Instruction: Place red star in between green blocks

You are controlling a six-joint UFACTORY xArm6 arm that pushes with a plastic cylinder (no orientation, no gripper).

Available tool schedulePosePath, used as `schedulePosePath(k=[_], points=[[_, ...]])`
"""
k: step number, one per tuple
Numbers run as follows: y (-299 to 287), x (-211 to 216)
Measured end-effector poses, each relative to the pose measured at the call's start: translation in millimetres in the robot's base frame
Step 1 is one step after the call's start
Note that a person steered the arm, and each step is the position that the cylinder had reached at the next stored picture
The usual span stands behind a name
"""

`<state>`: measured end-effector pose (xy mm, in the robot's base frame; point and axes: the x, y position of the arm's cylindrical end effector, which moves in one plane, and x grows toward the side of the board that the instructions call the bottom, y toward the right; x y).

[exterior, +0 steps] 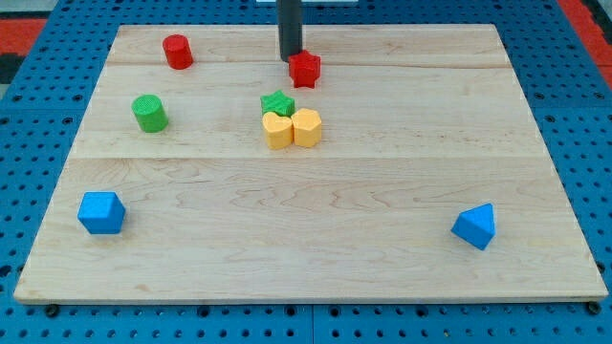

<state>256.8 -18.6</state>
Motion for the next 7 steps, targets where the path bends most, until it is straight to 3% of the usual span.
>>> schedulePosePath(k=[2,3,4,5,6,7], points=[[44.1,-15.1],[21.7,0.8],[-68.1,20.0],[-75.6,17.5],[-48.4,-16.3],[29.7,-21.1]])
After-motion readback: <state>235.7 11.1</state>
